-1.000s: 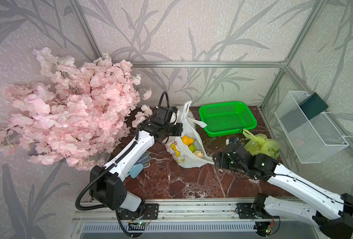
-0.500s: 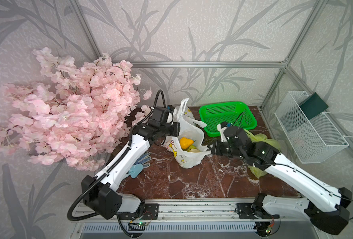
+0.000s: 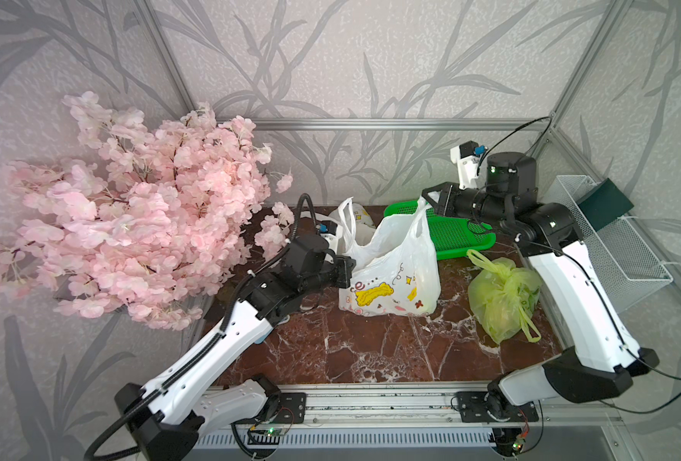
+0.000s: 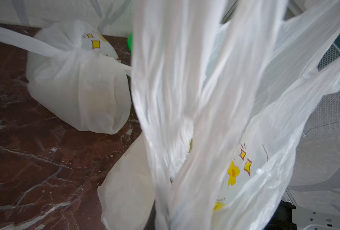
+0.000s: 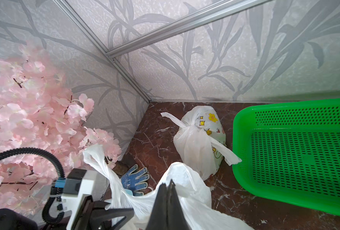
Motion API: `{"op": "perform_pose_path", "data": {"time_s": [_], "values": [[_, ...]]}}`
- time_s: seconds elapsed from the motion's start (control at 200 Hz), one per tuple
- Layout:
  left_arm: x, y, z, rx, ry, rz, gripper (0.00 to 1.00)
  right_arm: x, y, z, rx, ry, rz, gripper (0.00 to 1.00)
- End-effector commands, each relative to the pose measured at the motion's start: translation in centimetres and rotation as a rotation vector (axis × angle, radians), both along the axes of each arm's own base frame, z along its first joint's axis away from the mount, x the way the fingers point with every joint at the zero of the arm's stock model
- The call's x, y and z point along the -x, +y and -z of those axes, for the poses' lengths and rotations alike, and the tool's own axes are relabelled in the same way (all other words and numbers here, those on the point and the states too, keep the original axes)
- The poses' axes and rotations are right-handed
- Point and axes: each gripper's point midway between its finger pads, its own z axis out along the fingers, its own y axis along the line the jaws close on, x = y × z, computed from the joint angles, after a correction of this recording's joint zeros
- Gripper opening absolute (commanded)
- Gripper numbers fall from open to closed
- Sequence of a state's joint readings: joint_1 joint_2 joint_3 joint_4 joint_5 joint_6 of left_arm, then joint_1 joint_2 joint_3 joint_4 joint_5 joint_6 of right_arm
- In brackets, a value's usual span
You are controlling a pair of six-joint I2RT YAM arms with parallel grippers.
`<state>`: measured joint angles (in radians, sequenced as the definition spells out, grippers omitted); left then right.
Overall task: Place the pears into plastic bags & tie knots
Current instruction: Place the plastic bag at the center of the board, then tie the plastic bag at the center of the board.
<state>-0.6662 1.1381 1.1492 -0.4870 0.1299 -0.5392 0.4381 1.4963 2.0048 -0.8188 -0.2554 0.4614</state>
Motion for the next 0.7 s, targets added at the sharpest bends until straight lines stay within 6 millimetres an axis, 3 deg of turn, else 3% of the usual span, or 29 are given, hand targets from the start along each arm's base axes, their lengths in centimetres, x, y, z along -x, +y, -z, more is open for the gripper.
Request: {"op": "perform_pose_path", "data": {"time_s": [0.0, 0.07, 0.135, 0.19, 0.315, 0.395, 0.495, 0.515, 0.615, 0.695], "values": [[-2.5, -1.9, 1.4, 0.065, -0.009, -0.040, 0.00, -1.8, -0.2, 4.3, 0.063, 0.083, -0.027, 0.00], [-3.6, -2.3, 1.9, 0.032, -0.026, -0.040, 0.00, -2.9, -0.8, 7.8, 0.144, 0.139, -0.002, 0.08], [-4.3, -2.9, 2.0, 0.015, -0.032, -0.012, 0.00, -3.2, -1.8, 8.9, 0.236, 0.153, 0.019, 0.24], [-4.6, -3.0, 2.1, -0.013, -0.033, -0.005, 0.00, -3.0, -2.8, 7.9, 0.307, 0.119, 0.041, 0.40], [-5.0, -2.3, 2.7, -0.029, -0.032, -0.007, 0.00, -2.3, -3.9, 4.3, 0.422, -0.008, 0.085, 0.55], [-5.2, -2.1, 3.0, -0.022, -0.035, 0.002, 0.00, -1.4, -1.8, 2.9, 0.449, -0.066, 0.029, 0.59], [-5.1, -2.3, 2.8, -0.009, -0.062, 0.030, 0.02, 0.2, 2.8, 2.7, 0.461, -0.092, -0.101, 0.64], [-5.1, -2.4, 2.8, -0.006, -0.066, 0.032, 0.02, -0.2, 4.3, 3.9, 0.468, -0.068, -0.136, 0.64], [-5.1, -2.8, 2.6, 0.011, -0.078, 0.052, 0.02, 0.1, 8.5, 5.0, 0.424, -0.058, -0.236, 0.68], [-5.0, -3.1, 2.6, 0.030, -0.089, 0.067, 0.02, -0.4, 10.3, 5.6, 0.404, -0.055, -0.257, 0.70]]}}
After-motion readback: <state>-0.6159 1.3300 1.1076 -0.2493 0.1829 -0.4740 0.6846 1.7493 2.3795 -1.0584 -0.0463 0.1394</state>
